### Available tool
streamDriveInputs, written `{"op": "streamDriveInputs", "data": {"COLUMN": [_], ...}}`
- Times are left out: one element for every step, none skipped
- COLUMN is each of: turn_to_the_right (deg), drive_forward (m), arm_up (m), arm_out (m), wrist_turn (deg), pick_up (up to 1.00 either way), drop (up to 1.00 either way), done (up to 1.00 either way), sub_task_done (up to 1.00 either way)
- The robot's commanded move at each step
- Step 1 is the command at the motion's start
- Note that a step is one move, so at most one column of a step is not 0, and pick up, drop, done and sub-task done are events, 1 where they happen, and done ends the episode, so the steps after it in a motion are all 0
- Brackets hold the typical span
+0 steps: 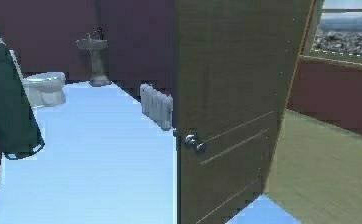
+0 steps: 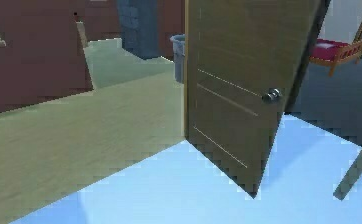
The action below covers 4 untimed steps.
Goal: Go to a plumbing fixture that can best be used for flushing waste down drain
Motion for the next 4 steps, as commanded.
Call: {"op": "streamDriveInputs", "data": {"turn_to_the_right": [-30.0, 0.0, 0.0, -6.0], "drive_forward": [0.0, 1.0, 1.0, 0.0], "arm_up": [0.0, 0.0, 0.0, 0.0], "arm_out": [0.0, 0.0, 0.0, 0.0], "wrist_turn": [0.0, 0.0, 0.0, 0.0], "pick_up": [0.0, 0.0, 0.0, 0.0], "drop": [0.0, 0.0, 0.0, 0.0], "done": [0.0, 0.0, 0.0, 0.0], "sub_task_done": [0.0, 0.0, 0.0, 0.0]}}
